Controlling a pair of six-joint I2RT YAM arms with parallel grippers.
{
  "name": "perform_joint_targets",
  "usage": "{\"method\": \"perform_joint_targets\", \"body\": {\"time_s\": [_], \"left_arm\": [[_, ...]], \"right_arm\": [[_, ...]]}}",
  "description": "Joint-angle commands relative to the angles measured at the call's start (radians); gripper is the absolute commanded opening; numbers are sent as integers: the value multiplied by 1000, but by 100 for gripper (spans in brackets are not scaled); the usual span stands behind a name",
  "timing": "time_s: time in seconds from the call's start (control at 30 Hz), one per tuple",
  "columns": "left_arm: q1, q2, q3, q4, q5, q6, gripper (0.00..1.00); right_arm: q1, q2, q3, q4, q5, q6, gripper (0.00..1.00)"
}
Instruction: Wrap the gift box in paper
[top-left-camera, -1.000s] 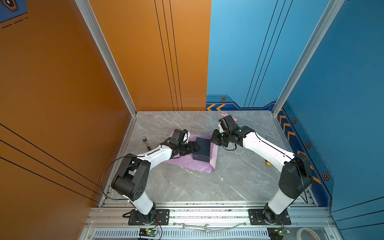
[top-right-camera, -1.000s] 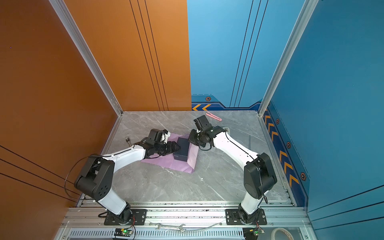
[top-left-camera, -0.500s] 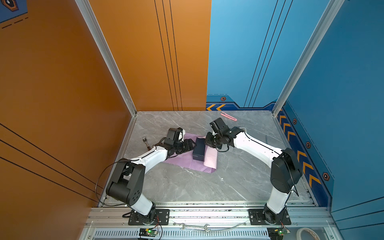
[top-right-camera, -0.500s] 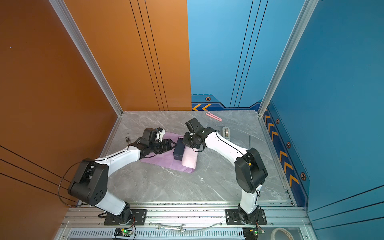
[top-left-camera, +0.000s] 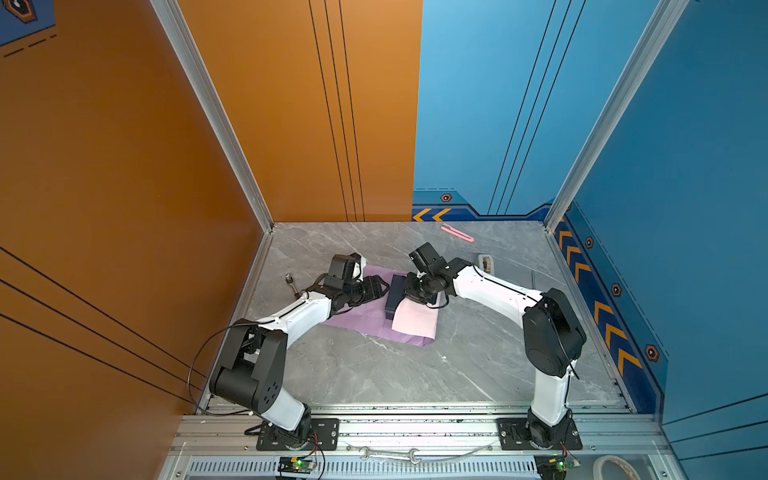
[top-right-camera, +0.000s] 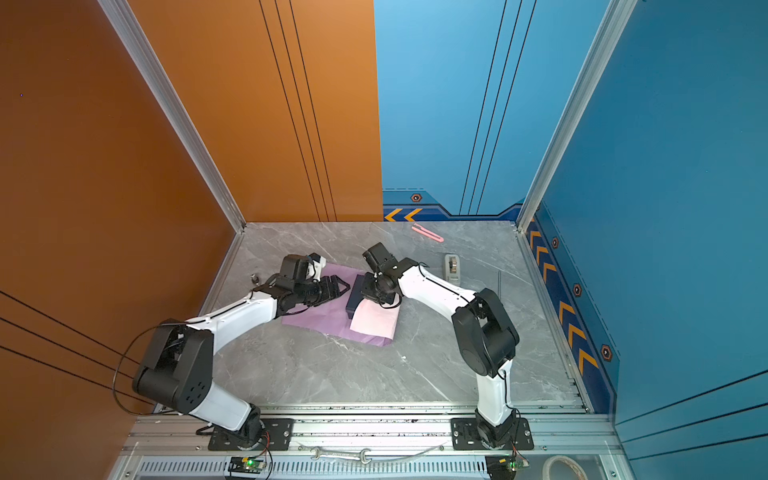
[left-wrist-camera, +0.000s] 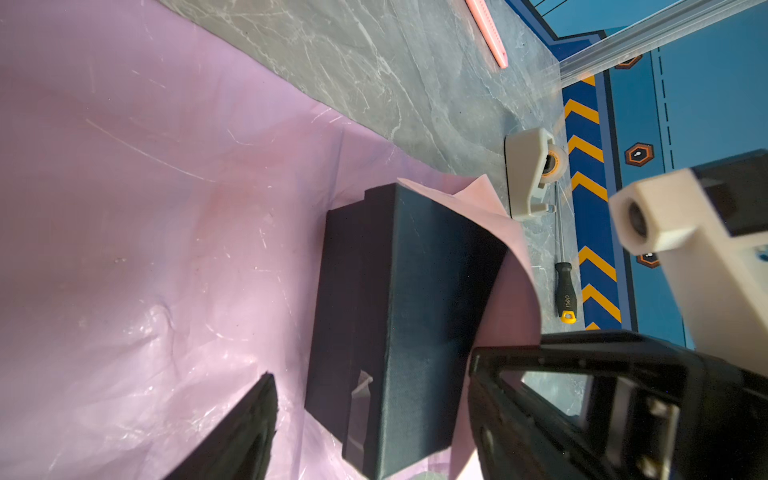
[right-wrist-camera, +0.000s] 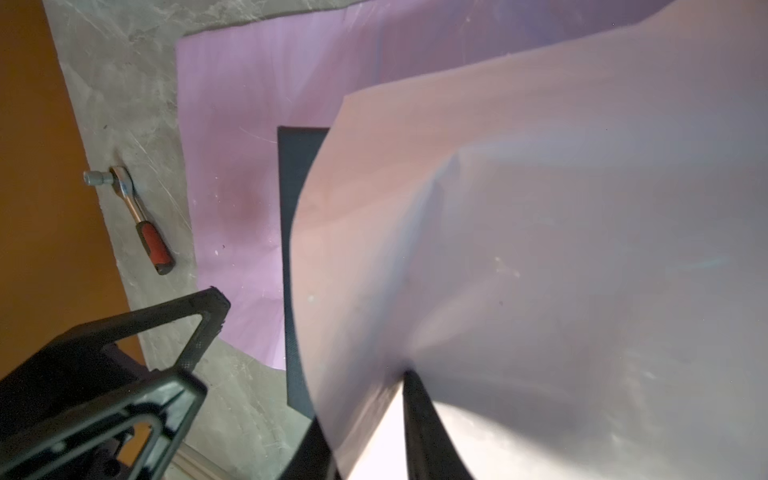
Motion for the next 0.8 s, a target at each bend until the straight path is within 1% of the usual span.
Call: {"method": "perform_joint_targets", "body": {"time_s": [0.0,0.1,0.13,0.3,0.37,0.47,0.53,0.6,0.67,0.77], "left_arm": [[10,-28,2,25,44,-2,74],[9,-25,-4,46,62,-9,75],[10,-22,-6,53,67,-10,75],[2,-3,-7,80,97,-10,75],[-9,10,-7,72,91,2,75],[-28,28,-6,56,76,21,75],[-38,38,-6,52,66,28,74],[-43,52,-1,51,64,30,73],[-47,60,2,49,55,34,71],[-49,73,6,44,38,39,68]], "right_arm": [[5,25,25,17,-25,-7,38],[5,28,21,22,-38,-12,49],[3,29,17,28,-42,-12,51],[-6,26,-6,80,-85,2,56],[-10,25,-14,95,-93,8,56],[-14,20,-24,99,-95,14,52],[-15,21,-28,96,-92,14,41],[-16,21,-29,87,-88,13,34],[-16,21,-29,82,-85,12,28],[-18,22,-34,84,-84,12,24]]}}
